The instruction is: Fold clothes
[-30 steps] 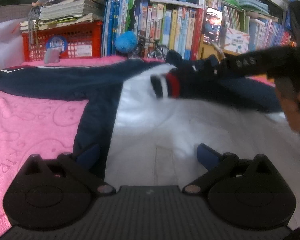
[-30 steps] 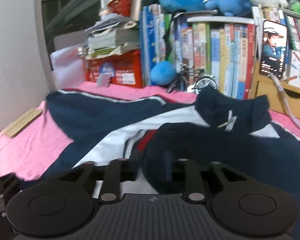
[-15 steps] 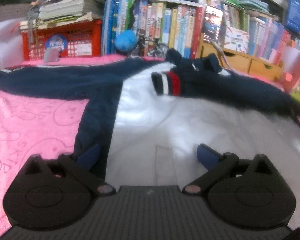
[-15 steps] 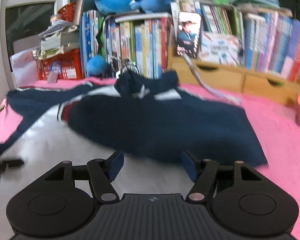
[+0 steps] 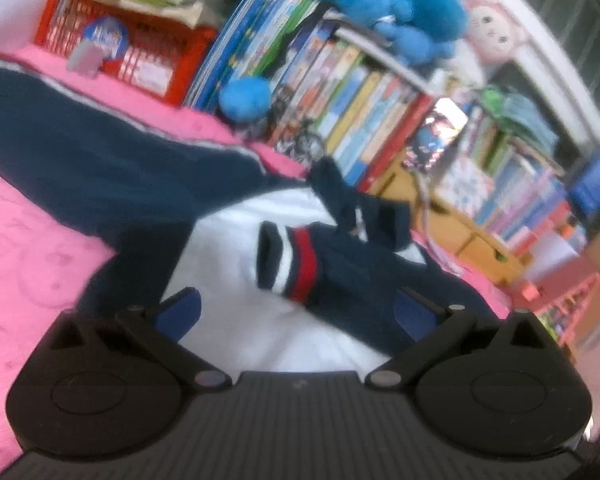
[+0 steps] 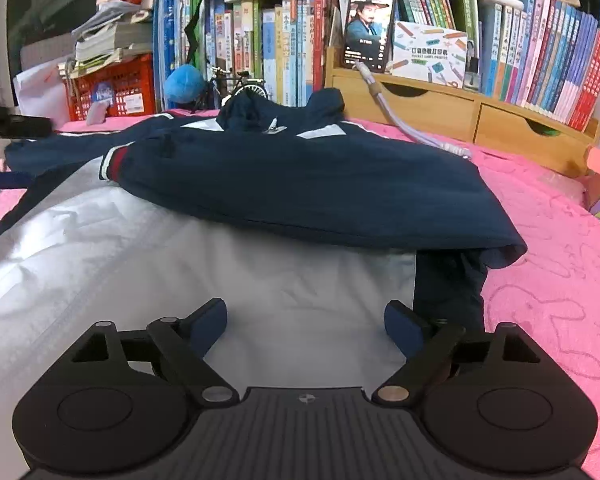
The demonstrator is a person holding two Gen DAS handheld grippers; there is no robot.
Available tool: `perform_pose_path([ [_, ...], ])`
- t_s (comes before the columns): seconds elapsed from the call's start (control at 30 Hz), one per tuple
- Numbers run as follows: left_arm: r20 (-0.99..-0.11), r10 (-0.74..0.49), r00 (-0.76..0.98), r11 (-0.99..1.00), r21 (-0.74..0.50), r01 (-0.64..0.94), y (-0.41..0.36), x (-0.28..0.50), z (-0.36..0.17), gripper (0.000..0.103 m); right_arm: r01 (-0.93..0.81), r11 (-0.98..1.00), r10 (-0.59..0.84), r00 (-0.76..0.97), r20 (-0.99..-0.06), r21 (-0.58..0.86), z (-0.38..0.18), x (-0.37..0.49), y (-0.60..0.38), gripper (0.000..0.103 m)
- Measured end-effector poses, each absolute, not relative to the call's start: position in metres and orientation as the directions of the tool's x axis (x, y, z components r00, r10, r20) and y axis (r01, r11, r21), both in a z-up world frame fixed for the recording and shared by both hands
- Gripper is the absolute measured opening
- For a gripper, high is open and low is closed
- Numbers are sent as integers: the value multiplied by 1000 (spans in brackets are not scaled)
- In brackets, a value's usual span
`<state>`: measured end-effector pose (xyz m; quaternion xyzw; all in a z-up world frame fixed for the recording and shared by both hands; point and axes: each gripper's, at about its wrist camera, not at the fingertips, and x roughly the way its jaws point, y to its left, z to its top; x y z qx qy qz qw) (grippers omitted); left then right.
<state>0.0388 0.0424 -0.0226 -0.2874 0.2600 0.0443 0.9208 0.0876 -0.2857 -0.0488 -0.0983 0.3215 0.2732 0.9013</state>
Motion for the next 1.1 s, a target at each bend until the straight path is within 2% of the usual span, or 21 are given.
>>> perform_pose_path([
  [0.17, -528, -68, 847, 761, -576, -298, 44, 80, -41, 103, -554, 833, 424, 646, -635, -6, -48, 88, -285, 88],
  [0.27, -515, -27, 857, 790, -536, -297, 36, 94, -44, 101, -553, 833, 423, 645, -636, -7, -49, 89, -286, 90],
  [0.3, -517, -25, 856, 807, -516, -287, 32, 99, -44, 96, -553, 833, 422, 645, -637, -8, -49, 89, -286, 91],
  [0.33, -522, -26, 852, 824, -494, -277, 28, 103, -43, 71, -553, 833, 422, 644, -638, -7, -49, 89, -286, 92],
  [0.37, -527, -25, 850, 834, -480, -273, 24, 105, -42, 54, -553, 833, 422, 643, -638, -6, -49, 90, -286, 92],
  [0.4, -530, -27, 848, 841, -470, -268, 22, 106, -41, 54, -553, 833, 422, 643, -639, -5, -49, 91, -286, 93],
  [0.47, -525, -33, 850, 855, -456, -248, 18, 109, -37, 43, -551, 834, 422, 642, -640, -3, -50, 91, -286, 94],
  [0.67, -408, 51, 911, 896, -384, -222, 30, 109, -2, 41, -548, 836, 420, 641, -642, 0, -50, 91, -287, 96],
  [0.77, -397, 103, 912, 920, -311, -240, 39, 113, 4, 41, -546, 838, 418, 641, -644, 1, -51, 91, -286, 97],
  [0.97, -410, 215, 886, 963, -62, -262, 45, 124, 1, 44, -541, 841, 414, 641, -646, 1, -50, 92, -286, 98],
  [1.1, -532, 261, 805, 965, 125, -230, 43, 139, -23, 53, -529, 849, 403, 642, -653, 4, -49, 94, -286, 103],
])
